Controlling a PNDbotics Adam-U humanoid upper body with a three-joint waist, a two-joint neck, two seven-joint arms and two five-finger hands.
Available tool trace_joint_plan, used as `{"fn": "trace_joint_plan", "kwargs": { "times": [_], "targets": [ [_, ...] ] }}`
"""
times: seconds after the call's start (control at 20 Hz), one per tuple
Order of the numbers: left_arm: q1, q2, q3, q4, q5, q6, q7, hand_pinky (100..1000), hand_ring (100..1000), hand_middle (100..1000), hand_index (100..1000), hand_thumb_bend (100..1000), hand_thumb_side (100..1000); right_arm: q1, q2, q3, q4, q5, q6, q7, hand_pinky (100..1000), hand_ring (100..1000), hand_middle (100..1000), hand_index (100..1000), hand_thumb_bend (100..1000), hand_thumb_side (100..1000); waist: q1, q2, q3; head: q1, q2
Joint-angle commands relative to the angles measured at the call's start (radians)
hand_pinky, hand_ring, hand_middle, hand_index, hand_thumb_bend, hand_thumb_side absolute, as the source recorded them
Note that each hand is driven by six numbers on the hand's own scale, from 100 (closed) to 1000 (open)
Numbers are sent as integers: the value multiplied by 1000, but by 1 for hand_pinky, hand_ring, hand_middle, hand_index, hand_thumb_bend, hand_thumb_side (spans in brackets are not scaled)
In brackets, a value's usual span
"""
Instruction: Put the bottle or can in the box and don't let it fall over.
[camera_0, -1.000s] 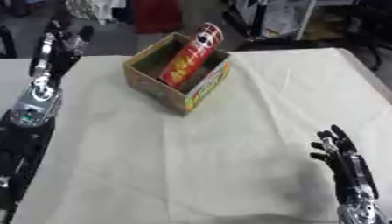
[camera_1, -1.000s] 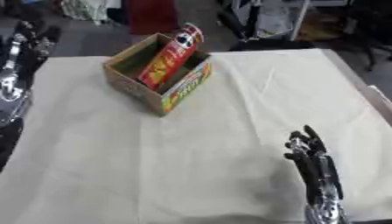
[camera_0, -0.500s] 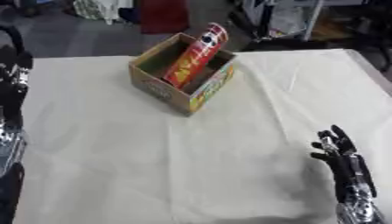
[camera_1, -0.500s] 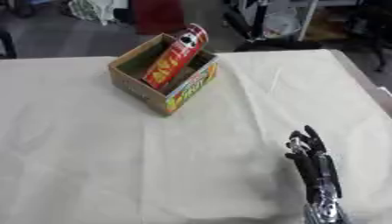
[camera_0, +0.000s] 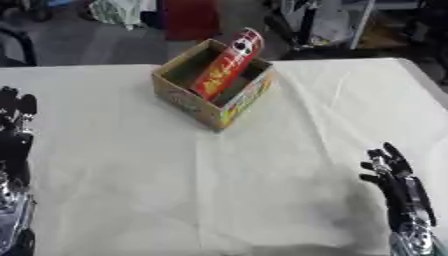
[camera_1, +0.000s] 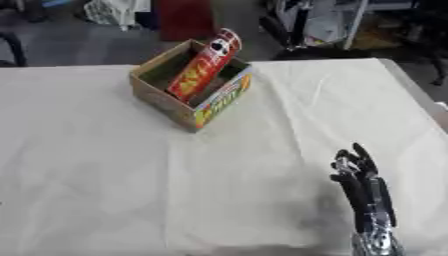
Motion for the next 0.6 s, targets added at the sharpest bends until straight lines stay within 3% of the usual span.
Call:
{"fn": "trace_joint_plan", "kwargs": {
  "times": [0.05,0.6],
  "targets": [
    [-3,3,0,-63,2,30,-2,991,1000,908,955,575,657,-8,-17,0,-19,7,-3,7,679,752,797,977,100,644,2,-9,0,2,7],
    [2,-3,-3,-76,2,47,-5,992,1000,907,955,572,658,-7,-17,0,-20,13,-7,17,678,752,797,977,100,635,0,-10,0,2,4]
  ]
}}
